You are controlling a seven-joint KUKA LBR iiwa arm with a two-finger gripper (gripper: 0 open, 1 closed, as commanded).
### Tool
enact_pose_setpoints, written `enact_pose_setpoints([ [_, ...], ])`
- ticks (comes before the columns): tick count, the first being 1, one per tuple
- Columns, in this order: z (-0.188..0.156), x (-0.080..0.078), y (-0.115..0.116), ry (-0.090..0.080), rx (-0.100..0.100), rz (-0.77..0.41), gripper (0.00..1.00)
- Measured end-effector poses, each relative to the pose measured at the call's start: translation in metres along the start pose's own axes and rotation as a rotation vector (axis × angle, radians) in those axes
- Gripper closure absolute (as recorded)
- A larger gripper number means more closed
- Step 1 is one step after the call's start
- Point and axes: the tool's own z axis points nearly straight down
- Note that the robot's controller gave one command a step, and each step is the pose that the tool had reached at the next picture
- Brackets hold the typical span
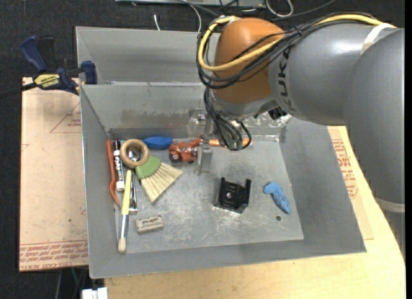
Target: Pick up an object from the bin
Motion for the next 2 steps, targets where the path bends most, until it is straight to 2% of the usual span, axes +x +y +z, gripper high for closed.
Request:
enact_pose_setpoints([
  [1, 0.0825, -0.0287, -0.0186, -0.006, -0.001, -0.026, 0.00],
  [2, 0.0860, -0.0239, -0.0163, -0.006, -0.003, 0.034, 0.00],
])
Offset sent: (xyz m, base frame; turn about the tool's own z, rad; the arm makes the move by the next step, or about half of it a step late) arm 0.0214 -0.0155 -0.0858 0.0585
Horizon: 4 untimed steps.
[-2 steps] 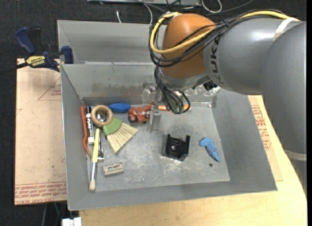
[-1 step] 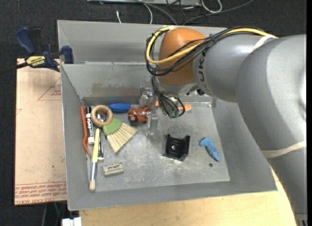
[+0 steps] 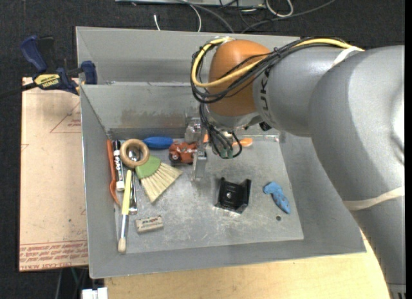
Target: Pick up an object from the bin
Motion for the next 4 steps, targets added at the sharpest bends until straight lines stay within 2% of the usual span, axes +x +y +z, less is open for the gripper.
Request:
enact_pose_setpoints([
  [1, 0.000, 0.007, 0.023, 0.011, 0.000, -0.030, 0.00],
  [2, 0.000, 0.007, 0.022, 0.009, 0.000, -0.005, 0.00],
  [3, -0.002, 0.001, 0.003, 0.005, -0.001, 0.050, 1.00],
  [4, -0.002, 0.001, 0.003, 0.005, -0.001, 0.051, 1.00],
])
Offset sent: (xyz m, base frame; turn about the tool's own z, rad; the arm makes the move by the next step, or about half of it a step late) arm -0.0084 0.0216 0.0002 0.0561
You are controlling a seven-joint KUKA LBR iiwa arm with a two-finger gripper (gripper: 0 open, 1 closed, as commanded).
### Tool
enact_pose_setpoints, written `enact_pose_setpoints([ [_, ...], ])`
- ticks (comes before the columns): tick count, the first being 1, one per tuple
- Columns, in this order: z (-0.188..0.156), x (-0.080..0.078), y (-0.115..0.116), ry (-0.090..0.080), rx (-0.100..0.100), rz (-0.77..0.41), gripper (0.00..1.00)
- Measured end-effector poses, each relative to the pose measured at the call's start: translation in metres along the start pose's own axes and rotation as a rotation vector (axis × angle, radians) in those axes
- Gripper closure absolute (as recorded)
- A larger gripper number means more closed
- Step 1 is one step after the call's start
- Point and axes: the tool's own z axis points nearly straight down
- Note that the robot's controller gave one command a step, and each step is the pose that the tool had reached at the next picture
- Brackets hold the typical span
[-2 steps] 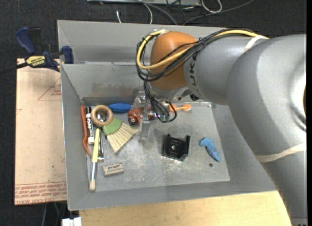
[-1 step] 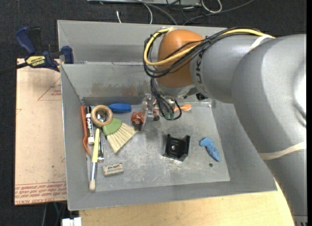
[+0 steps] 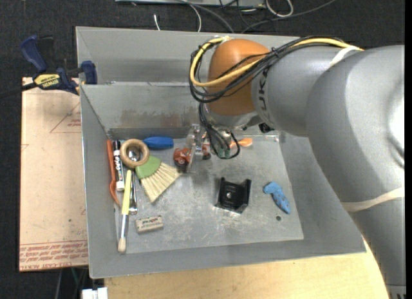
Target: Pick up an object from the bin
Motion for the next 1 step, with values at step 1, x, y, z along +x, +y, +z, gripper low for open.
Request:
enact_pose_setpoints([
  [1, -0.0419, 0.0005, 0.0006, 0.001, -0.001, 0.000, 1.00],
])
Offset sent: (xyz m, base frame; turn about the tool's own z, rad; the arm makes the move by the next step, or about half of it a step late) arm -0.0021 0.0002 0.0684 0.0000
